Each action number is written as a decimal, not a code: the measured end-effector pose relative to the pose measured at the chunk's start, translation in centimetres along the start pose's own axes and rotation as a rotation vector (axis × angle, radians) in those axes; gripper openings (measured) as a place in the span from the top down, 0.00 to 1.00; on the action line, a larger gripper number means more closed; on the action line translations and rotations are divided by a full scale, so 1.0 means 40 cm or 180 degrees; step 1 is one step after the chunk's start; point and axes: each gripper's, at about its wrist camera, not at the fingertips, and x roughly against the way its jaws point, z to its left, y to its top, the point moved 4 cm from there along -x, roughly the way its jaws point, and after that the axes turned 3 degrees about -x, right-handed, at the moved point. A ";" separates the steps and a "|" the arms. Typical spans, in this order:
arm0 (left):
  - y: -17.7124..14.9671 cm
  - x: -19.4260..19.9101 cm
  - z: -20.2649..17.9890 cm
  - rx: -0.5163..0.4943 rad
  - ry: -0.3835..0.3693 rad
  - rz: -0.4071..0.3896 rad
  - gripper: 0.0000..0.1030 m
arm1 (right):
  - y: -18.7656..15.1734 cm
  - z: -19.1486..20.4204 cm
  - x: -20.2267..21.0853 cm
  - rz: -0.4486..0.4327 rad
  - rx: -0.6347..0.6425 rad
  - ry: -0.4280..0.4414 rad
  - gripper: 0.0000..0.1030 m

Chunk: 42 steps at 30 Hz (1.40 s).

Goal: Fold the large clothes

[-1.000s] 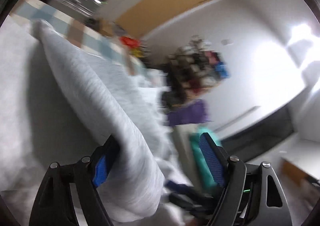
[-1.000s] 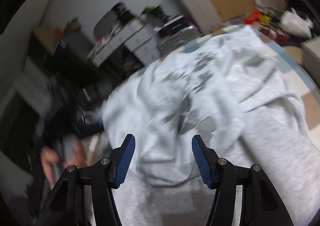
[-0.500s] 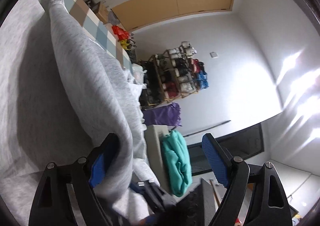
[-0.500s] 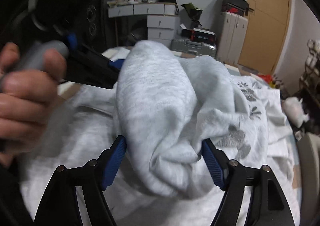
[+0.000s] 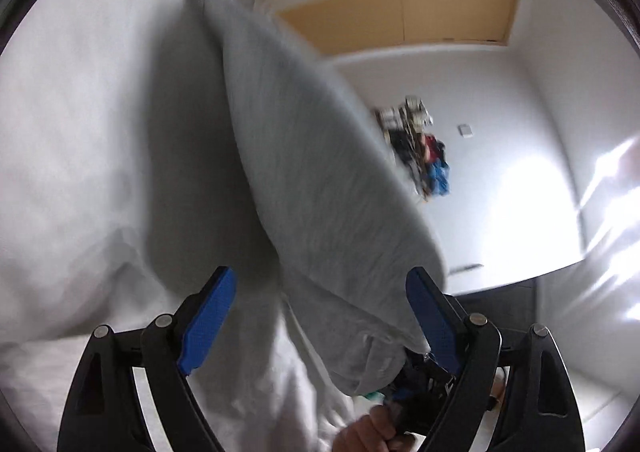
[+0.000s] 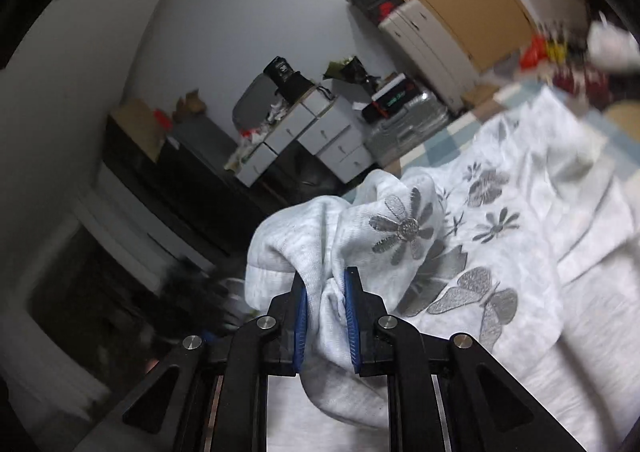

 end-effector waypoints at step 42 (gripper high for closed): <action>0.047 0.292 -0.068 -0.0353 0.0361 -0.1211 0.17 | -0.121 0.067 -0.003 0.0858 0.0978 -0.0365 0.69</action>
